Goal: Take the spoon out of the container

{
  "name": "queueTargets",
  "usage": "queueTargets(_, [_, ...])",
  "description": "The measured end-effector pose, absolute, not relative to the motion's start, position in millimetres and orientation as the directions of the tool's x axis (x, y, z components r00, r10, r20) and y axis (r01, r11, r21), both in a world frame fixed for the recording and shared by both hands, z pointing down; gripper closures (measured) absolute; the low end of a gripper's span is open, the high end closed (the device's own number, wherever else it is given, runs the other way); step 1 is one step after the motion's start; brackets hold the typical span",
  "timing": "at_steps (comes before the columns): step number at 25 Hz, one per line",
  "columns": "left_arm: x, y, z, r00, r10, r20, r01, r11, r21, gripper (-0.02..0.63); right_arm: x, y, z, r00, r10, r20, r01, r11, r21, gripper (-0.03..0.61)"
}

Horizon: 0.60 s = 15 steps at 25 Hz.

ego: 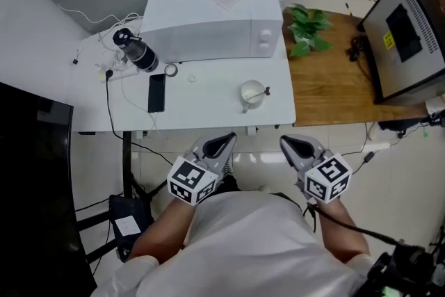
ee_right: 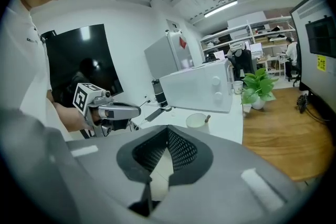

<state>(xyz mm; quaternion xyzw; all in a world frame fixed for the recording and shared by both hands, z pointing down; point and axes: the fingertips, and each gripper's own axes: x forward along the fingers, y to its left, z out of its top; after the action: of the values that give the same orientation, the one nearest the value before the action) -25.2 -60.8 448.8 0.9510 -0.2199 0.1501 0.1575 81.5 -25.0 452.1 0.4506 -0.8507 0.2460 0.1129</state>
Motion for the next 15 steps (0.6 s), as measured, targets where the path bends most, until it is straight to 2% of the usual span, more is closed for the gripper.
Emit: queueTargets(15, [-44, -140, 458, 0.920, -0.192, 0.342, -0.290, -0.919, 0.265, 0.609, 47, -121, 447, -0.452, -0.780, 0.432, -0.890, 0.361, -0.279, 0.571])
